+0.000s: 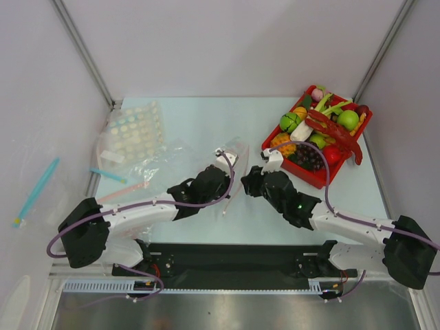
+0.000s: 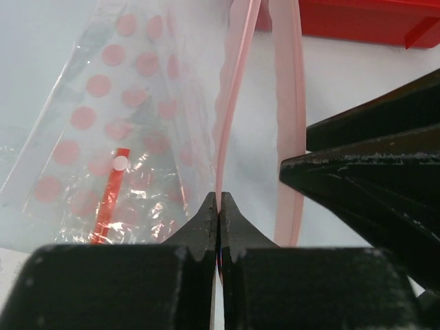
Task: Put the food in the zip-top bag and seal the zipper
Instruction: Open the zipper of the food storage bag at the center of the board.
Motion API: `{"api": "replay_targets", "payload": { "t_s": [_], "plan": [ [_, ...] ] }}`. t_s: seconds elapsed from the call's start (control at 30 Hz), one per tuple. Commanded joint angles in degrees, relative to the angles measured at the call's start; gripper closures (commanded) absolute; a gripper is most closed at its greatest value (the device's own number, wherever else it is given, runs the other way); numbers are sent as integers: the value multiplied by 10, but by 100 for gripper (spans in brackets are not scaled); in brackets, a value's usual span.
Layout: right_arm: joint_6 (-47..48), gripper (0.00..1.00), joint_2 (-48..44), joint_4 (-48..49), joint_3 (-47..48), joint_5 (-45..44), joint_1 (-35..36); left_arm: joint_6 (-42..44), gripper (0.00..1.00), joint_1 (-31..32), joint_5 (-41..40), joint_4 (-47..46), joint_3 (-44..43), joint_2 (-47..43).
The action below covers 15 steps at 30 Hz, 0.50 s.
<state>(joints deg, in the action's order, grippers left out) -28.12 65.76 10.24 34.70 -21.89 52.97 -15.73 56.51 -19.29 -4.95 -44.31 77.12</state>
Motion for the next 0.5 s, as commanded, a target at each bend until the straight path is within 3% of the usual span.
{"api": "replay_targets", "payload": {
  "t_s": [0.0, 0.03, 0.2, 0.47],
  "plan": [
    [-1, 59, -23, 38, -9, 28, -4, 17, 100, 5, 18, -23, -3, -17],
    [2, 54, -23, 40, -9, 32, -4, 17, 100, 7, 27, -30, -1, -17],
    [-6, 53, -11, 18, 3, 19, -8, 21, 100, 19, 37, -35, -4, -9],
    [-29, 69, 22, -19, 25, 10, -23, 32, 100, 25, -53, 26, -26, -29]
  ]
}}
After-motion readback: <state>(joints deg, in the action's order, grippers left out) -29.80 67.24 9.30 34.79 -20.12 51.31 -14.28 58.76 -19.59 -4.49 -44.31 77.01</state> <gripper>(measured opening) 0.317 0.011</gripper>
